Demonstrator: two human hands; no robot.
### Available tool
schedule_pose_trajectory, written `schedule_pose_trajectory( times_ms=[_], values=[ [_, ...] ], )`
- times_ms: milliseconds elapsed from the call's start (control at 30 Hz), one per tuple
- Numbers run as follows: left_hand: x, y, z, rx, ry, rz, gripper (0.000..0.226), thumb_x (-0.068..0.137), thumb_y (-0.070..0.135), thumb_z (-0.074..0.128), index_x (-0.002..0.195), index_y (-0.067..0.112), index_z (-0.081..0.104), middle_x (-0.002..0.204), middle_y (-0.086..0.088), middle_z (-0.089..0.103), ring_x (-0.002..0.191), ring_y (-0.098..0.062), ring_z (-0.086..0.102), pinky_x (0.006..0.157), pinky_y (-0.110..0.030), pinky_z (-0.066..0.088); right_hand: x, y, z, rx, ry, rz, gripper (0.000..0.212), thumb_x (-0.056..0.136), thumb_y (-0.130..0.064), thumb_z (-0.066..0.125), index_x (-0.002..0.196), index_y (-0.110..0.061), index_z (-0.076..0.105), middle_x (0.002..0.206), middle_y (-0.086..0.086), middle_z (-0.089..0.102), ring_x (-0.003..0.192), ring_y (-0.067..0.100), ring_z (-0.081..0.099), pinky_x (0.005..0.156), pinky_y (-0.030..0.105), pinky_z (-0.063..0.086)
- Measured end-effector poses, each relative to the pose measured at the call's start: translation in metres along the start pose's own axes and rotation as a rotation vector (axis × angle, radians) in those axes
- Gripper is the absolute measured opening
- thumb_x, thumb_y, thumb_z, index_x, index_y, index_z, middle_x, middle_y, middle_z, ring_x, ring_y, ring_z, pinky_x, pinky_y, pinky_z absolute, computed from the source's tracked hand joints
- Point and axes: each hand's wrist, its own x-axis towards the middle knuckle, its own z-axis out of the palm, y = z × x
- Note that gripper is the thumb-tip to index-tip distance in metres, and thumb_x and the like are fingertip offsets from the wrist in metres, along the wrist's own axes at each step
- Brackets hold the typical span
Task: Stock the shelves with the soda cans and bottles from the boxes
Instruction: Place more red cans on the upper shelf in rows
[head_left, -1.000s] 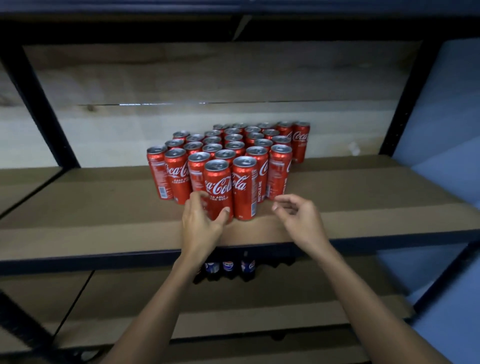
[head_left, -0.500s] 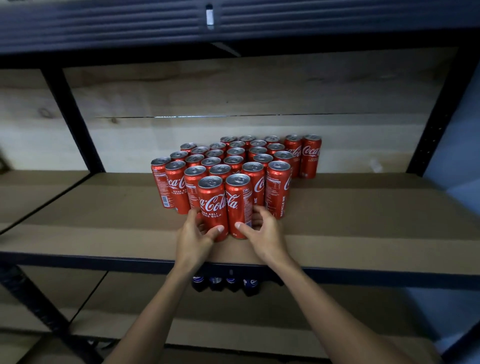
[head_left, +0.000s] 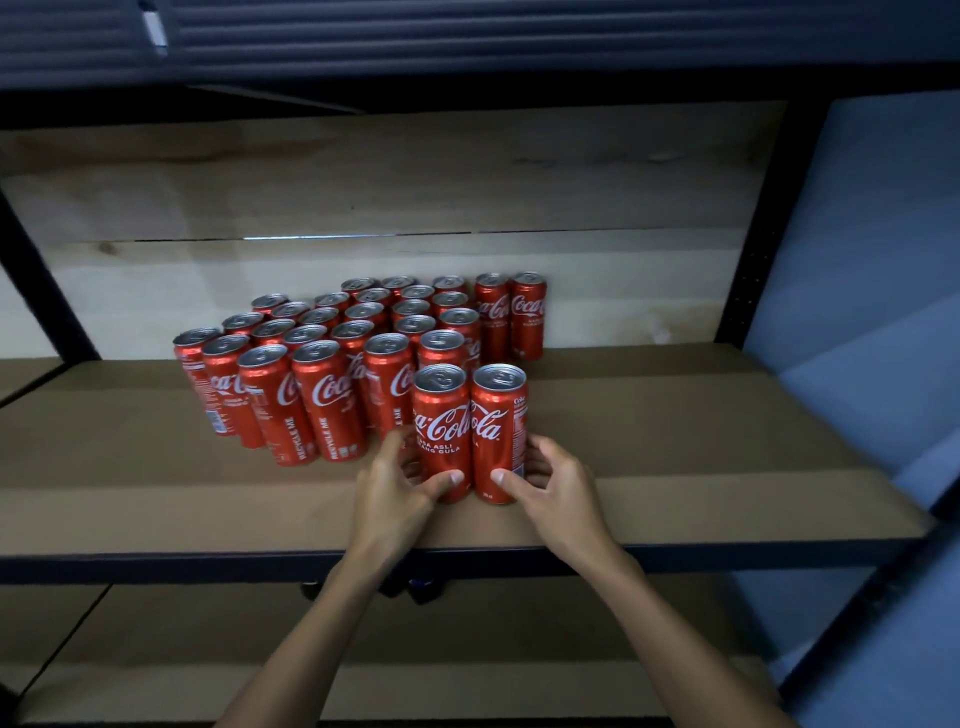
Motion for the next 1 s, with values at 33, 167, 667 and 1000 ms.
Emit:
schedule_pose_trajectory(
  times_ms=[33,167,667,1000],
  values=[
    [0.002,0.003,0.01,-0.003,-0.005,0.002,0.068,0.07,0.018,0.087,0.128,0.022,0.052,0.114,0.008,0.066,0.1,0.0,0.064,0.092,-0.03,0.054,0.0,0.002,-0.009,-0.001,0.014,0.011,0.058,0.081,-0.038,0.078,0.133,-0.024,0.056,0.118,-0.011,0.068,0.099,0.002,0.067,0.088,0.027,0.057],
    [0.014,0.01,0.048,0.027,-0.077,0.048,0.069,0.068,0.021,0.088,0.127,0.024,0.052,0.113,0.008,0.066,0.1,0.0,0.064,0.092,-0.029,0.054,0.003,0.012,-0.043,0.016,0.093,0.058,0.052,0.083,-0.028,0.078,0.131,-0.027,0.057,0.111,-0.016,0.067,0.098,-0.001,0.067,0.091,0.028,0.056],
    [0.054,-0.007,0.089,-0.022,-0.324,0.108,0.068,0.06,0.047,0.086,0.12,0.031,0.057,0.114,0.01,0.069,0.102,-0.006,0.066,0.093,-0.037,0.054,0.017,0.03,-0.058,-0.123,0.301,0.163,0.072,0.063,-0.058,0.08,0.127,-0.037,0.054,0.119,-0.008,0.066,0.11,0.009,0.063,0.097,0.043,0.053],
    [0.057,-0.009,0.092,-0.122,-0.412,0.04,0.055,0.074,0.016,0.083,0.118,0.033,0.055,0.115,0.01,0.067,0.104,-0.002,0.064,0.1,-0.036,0.05,0.014,0.031,-0.058,-0.138,0.326,0.15,0.075,0.065,-0.052,0.073,0.133,-0.028,0.053,0.124,-0.004,0.065,0.111,0.01,0.063,0.1,0.042,0.051]
  ],
)
